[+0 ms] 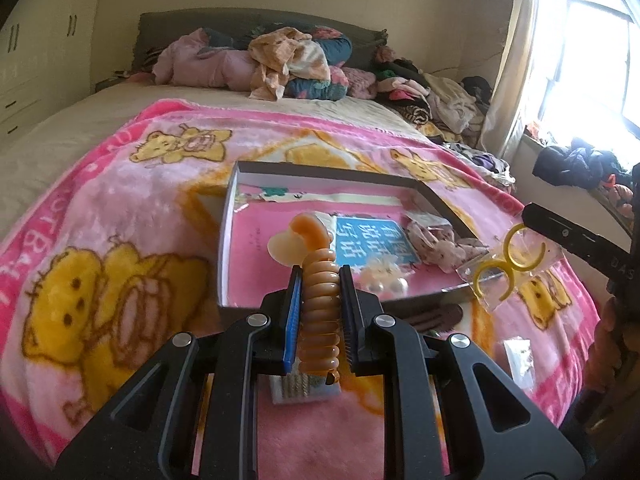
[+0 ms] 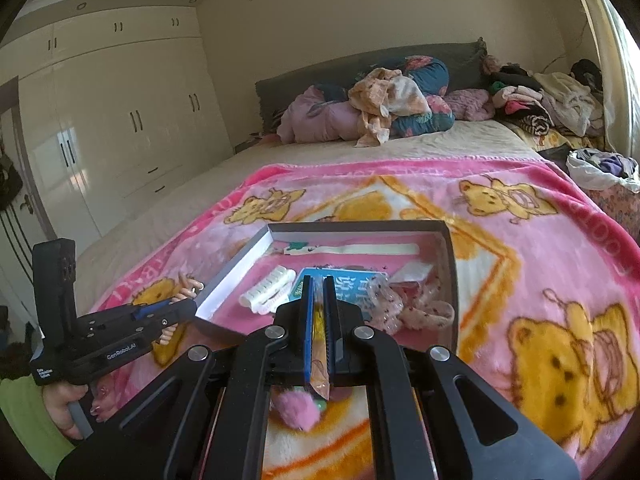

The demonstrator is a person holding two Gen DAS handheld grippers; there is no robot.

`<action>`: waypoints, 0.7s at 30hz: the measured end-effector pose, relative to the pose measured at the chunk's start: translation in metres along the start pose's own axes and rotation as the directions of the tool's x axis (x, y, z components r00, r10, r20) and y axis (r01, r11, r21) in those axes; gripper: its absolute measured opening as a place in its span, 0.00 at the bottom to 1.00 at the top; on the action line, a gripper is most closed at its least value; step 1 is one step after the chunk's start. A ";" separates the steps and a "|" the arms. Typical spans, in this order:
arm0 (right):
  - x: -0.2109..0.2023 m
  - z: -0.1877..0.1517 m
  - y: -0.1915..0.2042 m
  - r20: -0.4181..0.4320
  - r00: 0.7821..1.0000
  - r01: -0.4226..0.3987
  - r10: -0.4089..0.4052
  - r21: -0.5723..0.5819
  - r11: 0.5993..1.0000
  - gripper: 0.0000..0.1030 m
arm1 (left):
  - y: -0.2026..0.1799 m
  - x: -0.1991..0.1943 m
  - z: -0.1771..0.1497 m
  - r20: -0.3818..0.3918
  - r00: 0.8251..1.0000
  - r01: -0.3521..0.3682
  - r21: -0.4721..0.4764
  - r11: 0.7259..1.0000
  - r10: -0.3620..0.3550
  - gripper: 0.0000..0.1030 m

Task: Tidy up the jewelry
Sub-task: 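Carry the hair tie and bangles into the box and open both tools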

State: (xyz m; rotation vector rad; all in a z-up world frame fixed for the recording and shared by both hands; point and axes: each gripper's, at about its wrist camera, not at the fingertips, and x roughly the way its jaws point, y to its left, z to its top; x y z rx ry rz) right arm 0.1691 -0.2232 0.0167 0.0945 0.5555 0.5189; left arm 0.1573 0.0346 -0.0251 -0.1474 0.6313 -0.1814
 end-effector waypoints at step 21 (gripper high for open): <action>0.049 0.019 -0.012 -0.024 0.999 -0.032 0.033 0.054 0.998 0.05 | 0.001 0.039 0.029 -0.028 0.999 -0.027 0.041 0.999 0.028 0.11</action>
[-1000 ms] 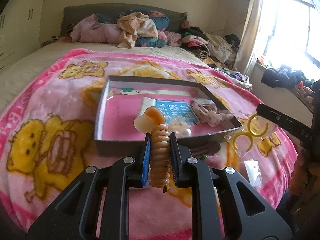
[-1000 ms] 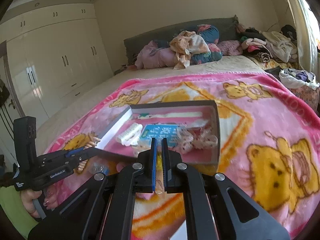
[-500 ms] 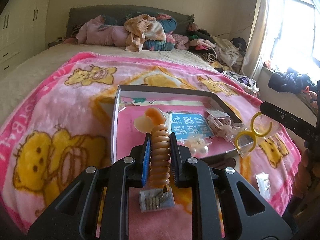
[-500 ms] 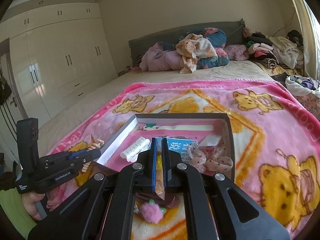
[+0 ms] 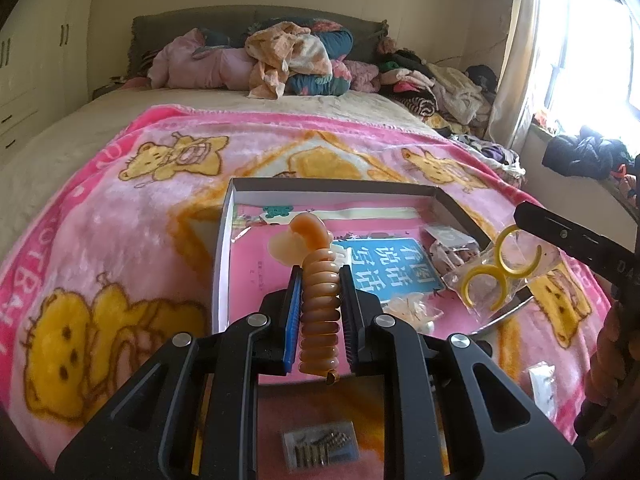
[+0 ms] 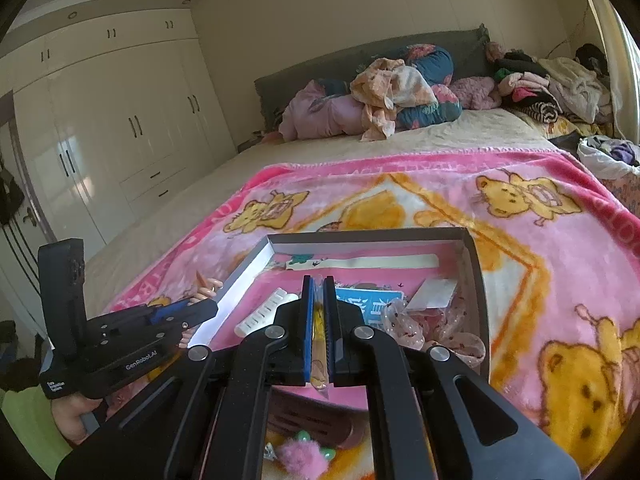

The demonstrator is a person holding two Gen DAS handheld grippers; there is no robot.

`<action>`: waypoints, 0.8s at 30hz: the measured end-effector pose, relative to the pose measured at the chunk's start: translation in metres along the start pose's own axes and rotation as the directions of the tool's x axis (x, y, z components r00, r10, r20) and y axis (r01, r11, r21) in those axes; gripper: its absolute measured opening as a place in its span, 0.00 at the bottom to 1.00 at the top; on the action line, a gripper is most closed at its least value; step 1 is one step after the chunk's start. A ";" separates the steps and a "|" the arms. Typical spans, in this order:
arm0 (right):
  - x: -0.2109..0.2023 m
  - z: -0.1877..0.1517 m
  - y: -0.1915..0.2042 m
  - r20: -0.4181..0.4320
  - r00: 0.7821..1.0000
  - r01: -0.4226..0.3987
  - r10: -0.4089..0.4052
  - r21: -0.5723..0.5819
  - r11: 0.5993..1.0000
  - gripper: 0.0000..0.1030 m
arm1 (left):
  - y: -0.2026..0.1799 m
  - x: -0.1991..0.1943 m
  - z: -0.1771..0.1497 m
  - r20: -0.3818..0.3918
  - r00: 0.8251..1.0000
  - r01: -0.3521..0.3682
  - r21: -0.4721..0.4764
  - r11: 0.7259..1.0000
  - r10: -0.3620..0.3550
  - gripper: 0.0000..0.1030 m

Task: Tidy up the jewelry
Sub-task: 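Carry the hair tie and bangles into the box and open both tools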

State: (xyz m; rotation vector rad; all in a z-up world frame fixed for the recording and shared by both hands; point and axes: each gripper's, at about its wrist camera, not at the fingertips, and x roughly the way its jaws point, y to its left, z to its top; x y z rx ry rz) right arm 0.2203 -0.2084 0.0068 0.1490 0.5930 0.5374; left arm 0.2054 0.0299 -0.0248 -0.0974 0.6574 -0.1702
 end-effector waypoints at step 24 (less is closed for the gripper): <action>0.049 -0.002 -0.040 -0.081 0.997 0.016 -0.007 0.102 0.995 0.05 | 0.003 0.039 0.002 -0.067 0.997 -0.024 0.014 1.000 0.025 0.11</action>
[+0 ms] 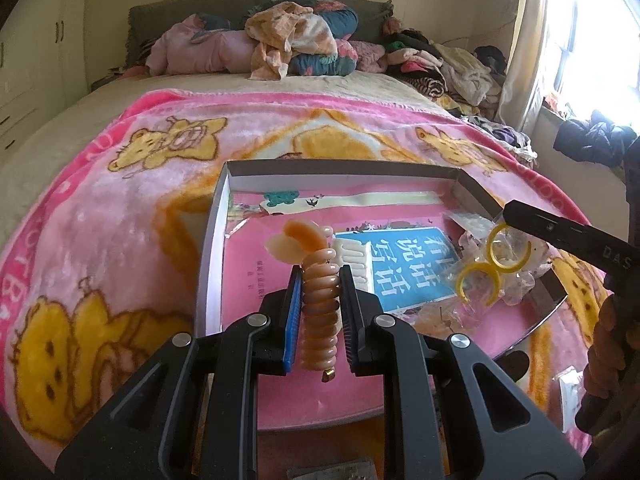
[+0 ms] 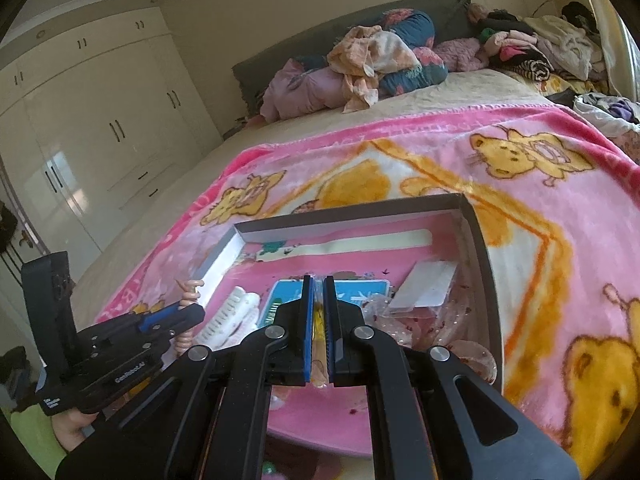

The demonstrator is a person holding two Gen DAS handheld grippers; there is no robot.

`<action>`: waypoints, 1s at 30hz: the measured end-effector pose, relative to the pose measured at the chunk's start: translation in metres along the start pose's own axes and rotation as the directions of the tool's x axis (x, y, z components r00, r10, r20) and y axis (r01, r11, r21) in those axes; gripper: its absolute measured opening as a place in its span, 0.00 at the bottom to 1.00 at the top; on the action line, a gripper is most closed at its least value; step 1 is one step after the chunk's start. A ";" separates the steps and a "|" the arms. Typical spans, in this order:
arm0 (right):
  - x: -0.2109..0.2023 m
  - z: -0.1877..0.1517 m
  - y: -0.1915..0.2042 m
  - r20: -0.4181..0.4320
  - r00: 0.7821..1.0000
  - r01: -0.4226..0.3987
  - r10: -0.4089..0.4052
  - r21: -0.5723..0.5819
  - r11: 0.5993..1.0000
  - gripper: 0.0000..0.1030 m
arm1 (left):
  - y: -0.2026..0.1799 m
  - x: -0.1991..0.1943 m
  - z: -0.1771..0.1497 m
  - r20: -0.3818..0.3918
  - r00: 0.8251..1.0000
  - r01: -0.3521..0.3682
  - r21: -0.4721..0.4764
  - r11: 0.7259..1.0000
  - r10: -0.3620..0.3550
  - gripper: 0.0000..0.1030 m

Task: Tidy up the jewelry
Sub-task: 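Carry the hair tie and bangles into the box and open both tools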

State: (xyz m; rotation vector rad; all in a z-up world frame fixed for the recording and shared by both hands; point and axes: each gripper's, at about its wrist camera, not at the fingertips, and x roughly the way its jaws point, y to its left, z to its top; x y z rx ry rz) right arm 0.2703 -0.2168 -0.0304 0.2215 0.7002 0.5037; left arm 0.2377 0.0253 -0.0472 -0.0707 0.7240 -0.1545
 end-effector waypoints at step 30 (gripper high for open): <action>-0.010 -0.021 -0.042 -0.040 0.976 0.214 -0.214 0.002 0.977 0.25 | 0.000 0.008 -0.003 -0.010 1.000 0.002 0.003 1.000 -0.002 0.13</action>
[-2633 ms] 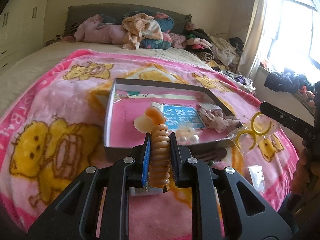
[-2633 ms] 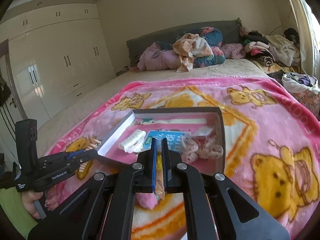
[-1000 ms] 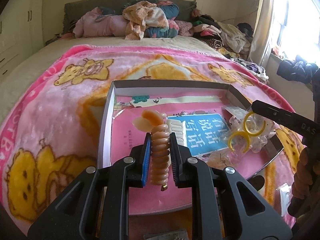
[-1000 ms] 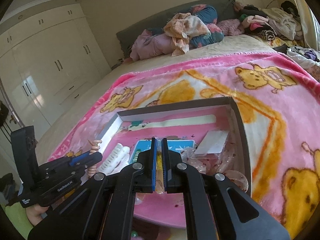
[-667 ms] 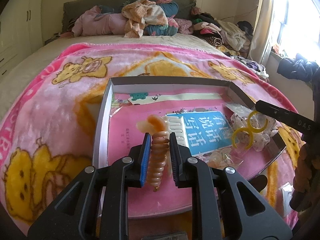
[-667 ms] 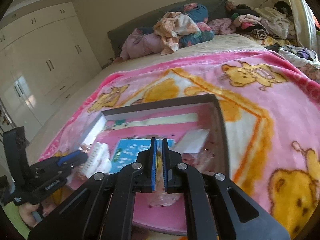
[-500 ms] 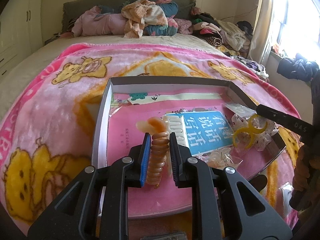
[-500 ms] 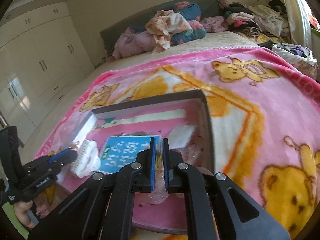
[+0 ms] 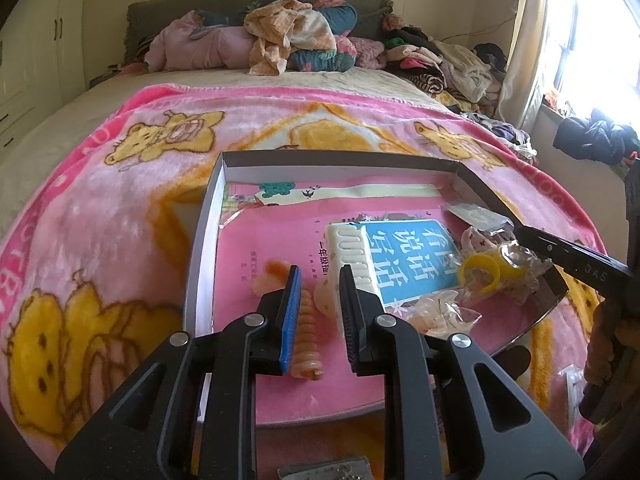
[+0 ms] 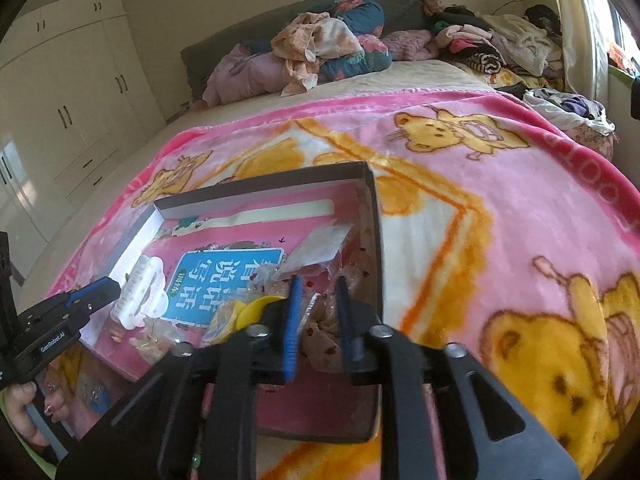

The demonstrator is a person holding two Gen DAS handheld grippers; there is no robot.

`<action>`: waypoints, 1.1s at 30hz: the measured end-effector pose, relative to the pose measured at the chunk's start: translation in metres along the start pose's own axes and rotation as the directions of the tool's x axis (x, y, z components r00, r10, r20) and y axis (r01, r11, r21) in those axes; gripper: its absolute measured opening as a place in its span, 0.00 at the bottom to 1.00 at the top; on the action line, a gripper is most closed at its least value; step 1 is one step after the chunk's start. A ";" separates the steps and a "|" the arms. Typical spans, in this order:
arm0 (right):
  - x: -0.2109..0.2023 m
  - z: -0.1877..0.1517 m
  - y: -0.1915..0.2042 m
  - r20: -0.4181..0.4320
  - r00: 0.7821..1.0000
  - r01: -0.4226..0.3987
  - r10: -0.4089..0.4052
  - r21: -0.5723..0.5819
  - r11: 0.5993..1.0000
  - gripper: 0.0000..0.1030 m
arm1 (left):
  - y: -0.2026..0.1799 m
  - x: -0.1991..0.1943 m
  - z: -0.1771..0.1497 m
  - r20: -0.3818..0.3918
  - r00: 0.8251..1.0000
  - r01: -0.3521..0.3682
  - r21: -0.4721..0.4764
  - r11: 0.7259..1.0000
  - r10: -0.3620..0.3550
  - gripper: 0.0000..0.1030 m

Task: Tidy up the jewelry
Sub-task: 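Carry the hair tie and bangles into the box and open both tools, then withdraw both open tools from the box toward the remaining items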

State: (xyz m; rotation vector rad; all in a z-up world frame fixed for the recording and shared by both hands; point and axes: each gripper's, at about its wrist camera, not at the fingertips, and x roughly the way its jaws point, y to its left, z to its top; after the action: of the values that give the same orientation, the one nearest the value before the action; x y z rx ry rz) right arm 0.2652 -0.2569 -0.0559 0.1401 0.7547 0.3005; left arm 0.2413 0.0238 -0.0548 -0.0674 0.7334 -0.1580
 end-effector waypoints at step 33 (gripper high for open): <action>-0.075 -0.020 0.017 0.145 0.988 0.065 -0.053 -0.078 0.995 0.85 | -0.022 -0.054 -0.009 0.090 0.996 0.028 -0.005 1.000 -0.027 0.61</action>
State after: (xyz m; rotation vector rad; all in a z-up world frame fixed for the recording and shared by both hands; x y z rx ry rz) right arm 0.1960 -0.2641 -0.0177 0.0608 0.6025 0.2618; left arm 0.1931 0.0114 -0.0230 -0.0901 0.6435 -0.1779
